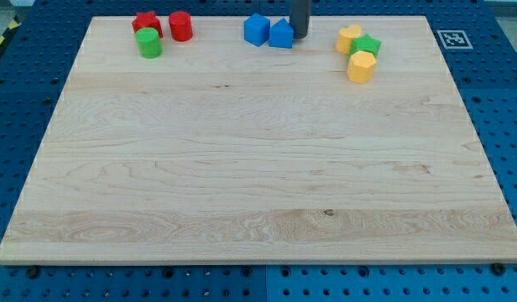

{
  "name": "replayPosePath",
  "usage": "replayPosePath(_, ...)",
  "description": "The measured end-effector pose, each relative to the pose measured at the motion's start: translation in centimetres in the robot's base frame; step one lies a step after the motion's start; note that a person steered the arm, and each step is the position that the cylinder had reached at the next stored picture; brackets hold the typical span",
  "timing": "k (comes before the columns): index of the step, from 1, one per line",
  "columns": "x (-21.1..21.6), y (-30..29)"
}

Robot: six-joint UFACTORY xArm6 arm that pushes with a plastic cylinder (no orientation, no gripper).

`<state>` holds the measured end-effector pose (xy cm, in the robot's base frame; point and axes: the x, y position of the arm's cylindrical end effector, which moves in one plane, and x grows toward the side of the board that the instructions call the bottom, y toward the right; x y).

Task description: Push the green star to the top right

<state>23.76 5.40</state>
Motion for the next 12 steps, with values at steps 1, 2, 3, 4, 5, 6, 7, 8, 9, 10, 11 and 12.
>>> replayPosePath(1, 0.0, -0.8)
replayPosePath(2, -0.1, 1.1)
replayPosePath(3, -0.1, 4.9)
replayPosePath(4, -0.1, 5.2)
replayPosePath(5, -0.1, 5.2)
replayPosePath(6, 1.0, 5.2)
replayPosePath(7, 3.5, 5.2)
replayPosePath(8, 4.0, 6.1)
replayPosePath(9, 4.2, 7.4)
replayPosePath(10, 6.0, 8.0)
replayPosePath(11, 6.5, 9.6)
replayPosePath(12, 6.5, 12.2)
